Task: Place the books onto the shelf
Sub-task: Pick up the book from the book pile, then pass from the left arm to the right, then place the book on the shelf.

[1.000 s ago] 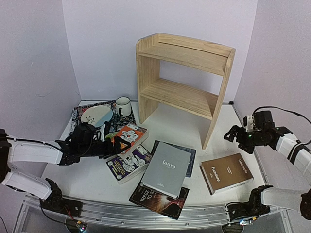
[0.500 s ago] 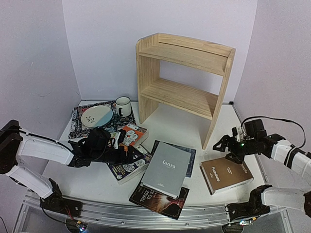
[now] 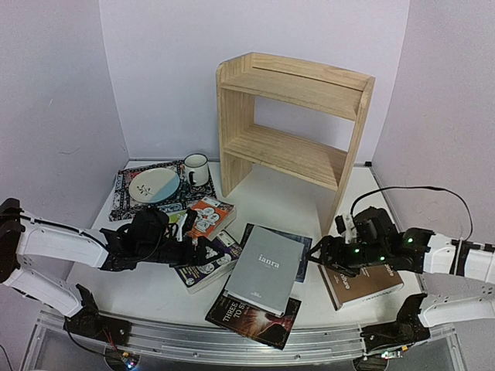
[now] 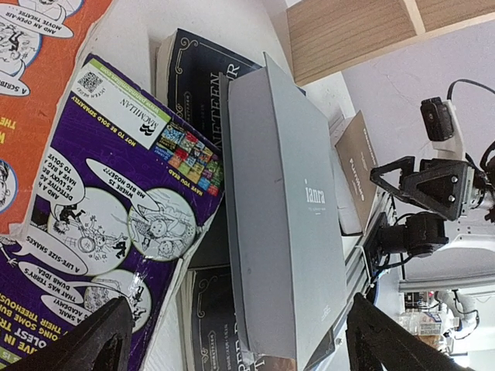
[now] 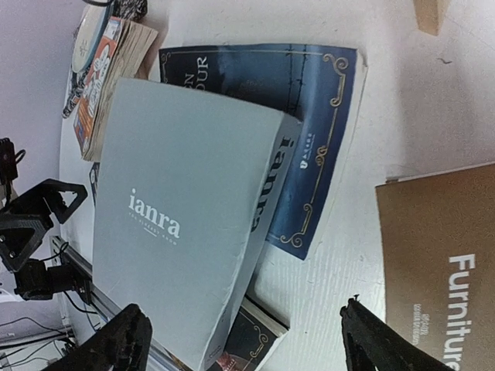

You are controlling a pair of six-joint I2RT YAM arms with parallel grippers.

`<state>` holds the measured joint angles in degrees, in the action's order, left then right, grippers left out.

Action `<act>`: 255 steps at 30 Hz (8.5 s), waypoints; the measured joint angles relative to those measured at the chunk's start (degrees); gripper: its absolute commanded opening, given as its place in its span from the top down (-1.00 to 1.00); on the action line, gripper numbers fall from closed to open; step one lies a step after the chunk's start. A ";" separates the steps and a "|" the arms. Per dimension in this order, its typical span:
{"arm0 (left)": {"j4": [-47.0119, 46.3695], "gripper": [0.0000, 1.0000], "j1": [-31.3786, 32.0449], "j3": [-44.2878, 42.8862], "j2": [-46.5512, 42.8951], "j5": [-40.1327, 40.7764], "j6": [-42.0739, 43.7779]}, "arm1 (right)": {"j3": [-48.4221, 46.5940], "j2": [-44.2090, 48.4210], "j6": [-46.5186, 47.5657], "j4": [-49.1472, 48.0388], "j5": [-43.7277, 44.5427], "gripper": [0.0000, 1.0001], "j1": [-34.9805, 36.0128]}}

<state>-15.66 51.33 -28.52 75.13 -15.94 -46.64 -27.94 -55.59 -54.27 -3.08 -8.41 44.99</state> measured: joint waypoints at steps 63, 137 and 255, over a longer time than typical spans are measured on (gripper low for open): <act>0.67 -0.44 8.37 -3.63 12.06 -7.42 -17.95 | -0.38 -21.27 -7.53 -22.59 5.49 -0.16 12.33; 0.24 0.17 -3.36 2.11 -8.93 -4.83 -25.74 | -19.64 -20.41 66.50 3.25 43.76 -0.97 44.55; 47.11 -0.98 -9.14 -42.25 -32.10 23.11 21.33 | -31.04 -19.31 116.11 -33.04 53.82 0.75 44.78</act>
<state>31.45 42.19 -70.77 43.03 7.17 -25.31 -58.98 -74.90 61.83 -36.11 45.41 89.76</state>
